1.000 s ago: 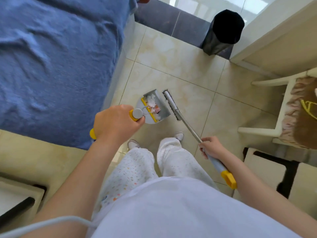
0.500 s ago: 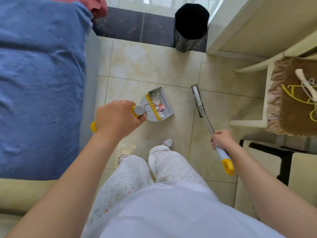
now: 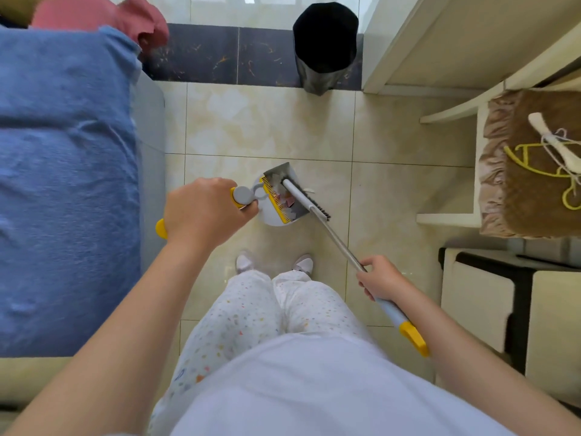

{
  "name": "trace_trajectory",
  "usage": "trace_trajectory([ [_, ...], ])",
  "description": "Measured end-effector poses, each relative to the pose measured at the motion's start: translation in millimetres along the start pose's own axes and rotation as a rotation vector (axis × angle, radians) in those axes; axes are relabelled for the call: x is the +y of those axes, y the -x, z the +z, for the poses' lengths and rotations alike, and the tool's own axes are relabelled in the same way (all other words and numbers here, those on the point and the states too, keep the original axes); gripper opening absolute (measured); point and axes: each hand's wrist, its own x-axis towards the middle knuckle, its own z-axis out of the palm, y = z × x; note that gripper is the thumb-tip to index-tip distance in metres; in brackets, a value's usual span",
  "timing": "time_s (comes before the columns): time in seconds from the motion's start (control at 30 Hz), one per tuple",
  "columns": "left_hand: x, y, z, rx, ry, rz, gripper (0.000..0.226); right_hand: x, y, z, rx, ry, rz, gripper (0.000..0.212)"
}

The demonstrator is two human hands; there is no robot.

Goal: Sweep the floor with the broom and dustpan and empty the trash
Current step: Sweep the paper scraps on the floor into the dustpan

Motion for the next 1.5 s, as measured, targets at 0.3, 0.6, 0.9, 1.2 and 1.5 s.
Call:
trace_trajectory([
  [0.3, -18, 2, -2, -0.074, 0.025, 0.015, 0.047, -15, 9, -3, 0.090, -0.234, 0.031, 0.029],
  [0.6, -32, -14, -15, -0.079, -0.070, 0.130, 0.049, -59, -38, 24, 0.153, -0.408, 0.054, 0.032],
  [0.9, -35, -16, -14, -0.058, -0.053, 0.146, 0.048, -62, -25, 29, -0.113, -0.829, 0.081, 0.010],
  [1.2, -27, -13, -19, -0.067, -0.036, 0.141, 0.053, -28, 3, 5, 0.149, -0.672, 0.054, 0.036],
  [1.5, 40, -31, -21, -0.090, -0.026, 0.188, 0.052, 7, -27, -63, 0.298, -0.679, 0.141, 0.041],
])
